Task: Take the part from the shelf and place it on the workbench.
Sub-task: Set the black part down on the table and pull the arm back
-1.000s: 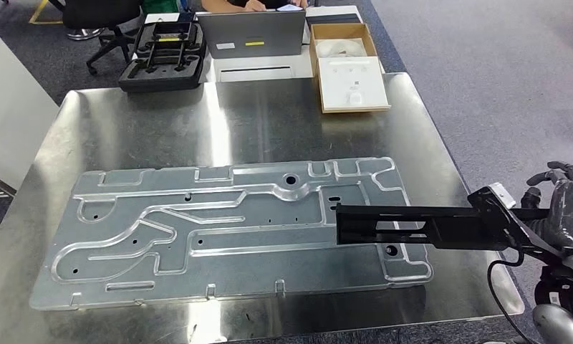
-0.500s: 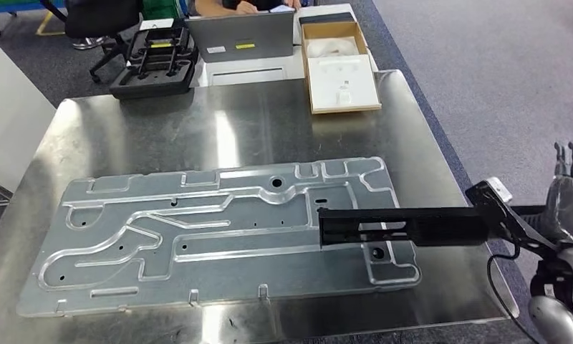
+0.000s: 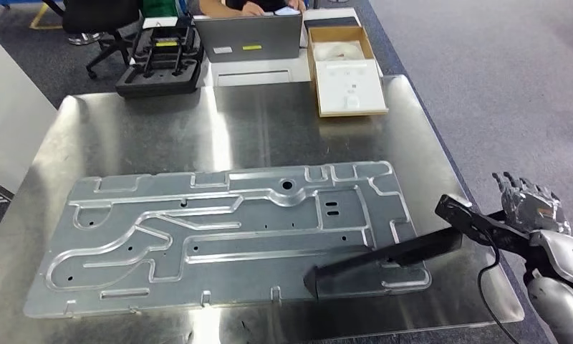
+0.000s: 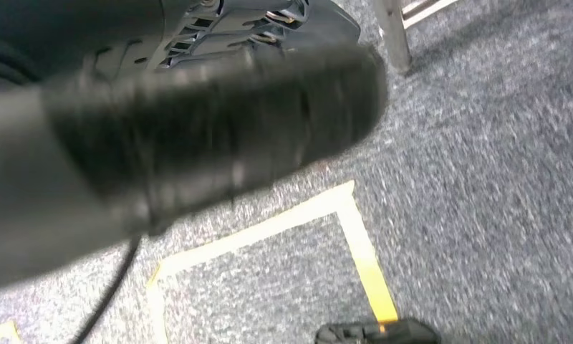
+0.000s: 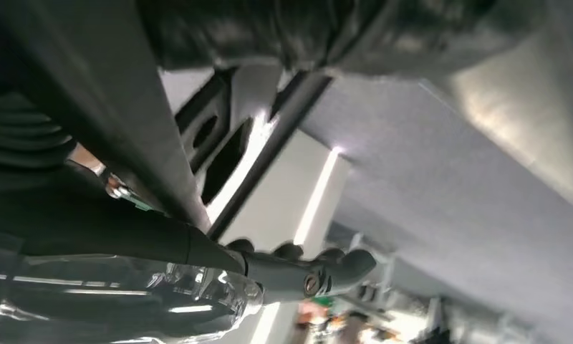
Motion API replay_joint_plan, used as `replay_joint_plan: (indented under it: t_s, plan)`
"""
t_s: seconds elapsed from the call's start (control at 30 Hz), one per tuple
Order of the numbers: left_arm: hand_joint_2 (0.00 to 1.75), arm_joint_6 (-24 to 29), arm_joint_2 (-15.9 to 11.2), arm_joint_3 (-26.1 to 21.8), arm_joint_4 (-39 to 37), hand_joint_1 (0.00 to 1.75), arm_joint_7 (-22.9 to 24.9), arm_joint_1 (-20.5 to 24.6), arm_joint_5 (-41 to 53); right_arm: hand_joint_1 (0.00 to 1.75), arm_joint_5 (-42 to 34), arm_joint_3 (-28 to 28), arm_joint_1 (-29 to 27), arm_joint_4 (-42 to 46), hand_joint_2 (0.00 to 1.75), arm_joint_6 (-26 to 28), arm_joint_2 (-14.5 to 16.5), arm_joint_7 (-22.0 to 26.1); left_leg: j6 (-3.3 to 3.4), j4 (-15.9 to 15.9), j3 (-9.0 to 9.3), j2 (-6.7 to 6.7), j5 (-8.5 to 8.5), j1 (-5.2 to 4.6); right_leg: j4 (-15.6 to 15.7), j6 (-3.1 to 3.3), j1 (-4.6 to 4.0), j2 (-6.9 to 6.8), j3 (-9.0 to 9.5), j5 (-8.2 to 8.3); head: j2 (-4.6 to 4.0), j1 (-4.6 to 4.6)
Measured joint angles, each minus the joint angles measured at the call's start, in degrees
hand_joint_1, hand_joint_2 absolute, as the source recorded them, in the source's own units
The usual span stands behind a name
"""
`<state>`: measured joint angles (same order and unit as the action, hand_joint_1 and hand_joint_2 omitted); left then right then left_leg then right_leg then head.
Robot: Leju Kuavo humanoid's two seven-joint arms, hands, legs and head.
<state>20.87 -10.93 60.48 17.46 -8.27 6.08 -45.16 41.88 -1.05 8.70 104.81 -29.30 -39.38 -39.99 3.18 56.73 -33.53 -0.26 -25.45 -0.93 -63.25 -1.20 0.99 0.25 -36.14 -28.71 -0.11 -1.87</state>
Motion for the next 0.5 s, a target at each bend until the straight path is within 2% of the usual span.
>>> replay_joint_plan:
  t_s: [0.07,0.1,0.13,0.17,0.2,0.27,0.3,0.33,0.43,0.5]
  plan:
    - [0.0,0.1,0.0,0.0,0.0,0.0,-0.1,0.0,-0.1,0.0,-2.6,0.0,0.9,-0.9,0.0,-3.0,0.6,-0.1,0.32,-0.1,0.16,0.03,-0.02,-0.08,-6.8,-0.18,0.08,-0.03,-3.18,-3.17,0.0,0.06]
    - [0.0,0.1,-0.1,0.0,0.0,0.0,-0.1,0.0,-0.1,0.0,-4.9,0.0,1.2,-1.3,0.0,-3.8,0.9,-0.1,0.41,0.0,0.17,0.02,-0.1,-0.1,-9.6,-0.3,0.12,-0.04,-4.61,-3.97,0.0,0.06]
    - [0.0,0.0,-0.1,0.0,0.0,0.0,-0.1,0.0,-0.1,0.0,-6.6,0.0,1.4,-1.8,0.0,-4.2,1.2,-0.1,0.41,0.2,0.18,0.01,-0.22,-0.1,-10.7,-0.41,0.18,-0.04,-5.19,-3.74,0.0,0.07]
    - [0.0,-0.1,-0.2,0.0,0.0,0.0,-0.2,-0.1,-0.1,0.0,-7.5,0.0,1.7,-2.1,0.0,-4.3,1.3,-0.1,0.37,0.4,0.19,0.0,-0.39,-0.09,-9.6,-0.49,0.25,-0.05,-4.76,-2.54,0.0,0.05]
    - [0.0,-0.1,-0.2,0.0,0.0,0.0,-0.2,-0.1,-0.2,0.0,-7.7,0.0,2.0,-2.2,0.0,-4.2,1.5,0.0,0.26,0.7,0.2,-0.03,-0.64,-0.06,-6.6,-0.55,0.35,-0.06,-3.26,-0.57,0.0,0.06]
    - [0.0,-0.2,-0.3,0.0,0.0,0.0,-0.2,-0.1,-0.3,0.0,-8.2,0.0,2.4,-2.4,0.0,-3.3,1.7,0.0,-0.14,1.6,0.04,-0.15,-1.24,-0.09,0.1,-0.42,0.31,-0.05,0.07,1.86,0.0,0.04]
    - [0.0,-0.1,-0.3,0.0,0.0,0.0,-0.2,-0.1,-0.5,0.0,-8.8,0.0,2.5,-2.5,0.0,-2.8,1.8,0.0,-0.4,2.0,-0.14,-0.22,-1.44,-0.14,2.0,-0.22,0.24,-0.04,1.05,2.25,0.0,0.03]
    - [0.0,-0.1,-0.4,0.0,0.0,0.0,-0.1,-0.1,-0.6,0.0,-9.4,0.0,2.5,-2.5,0.0,-2.4,1.8,-0.1,-0.62,2.2,-0.32,-0.27,-1.54,-0.18,2.7,0.03,0.11,0.0,1.35,2.06,0.0,0.01]
    - [0.0,-0.1,-0.6,0.0,0.0,0.0,-0.1,-0.1,-1.0,0.0,-8.3,0.0,2.6,-1.8,0.0,-3.6,1.8,0.0,-1.3,2.6,-0.62,-0.3,-1.89,-0.12,3.1,0.81,0.1,0.01,1.42,2.37,0.0,-0.03]
    - [0.0,-0.1,-0.7,0.0,0.0,0.0,-0.1,-0.1,-1.1,0.0,-5.7,0.0,2.6,-1.0,0.0,-5.4,2.0,0.1,-2.02,5.8,-2.02,-0.21,-3.99,0.06,3.4,1.31,0.23,-0.15,1.6,2.53,0.0,-0.1]
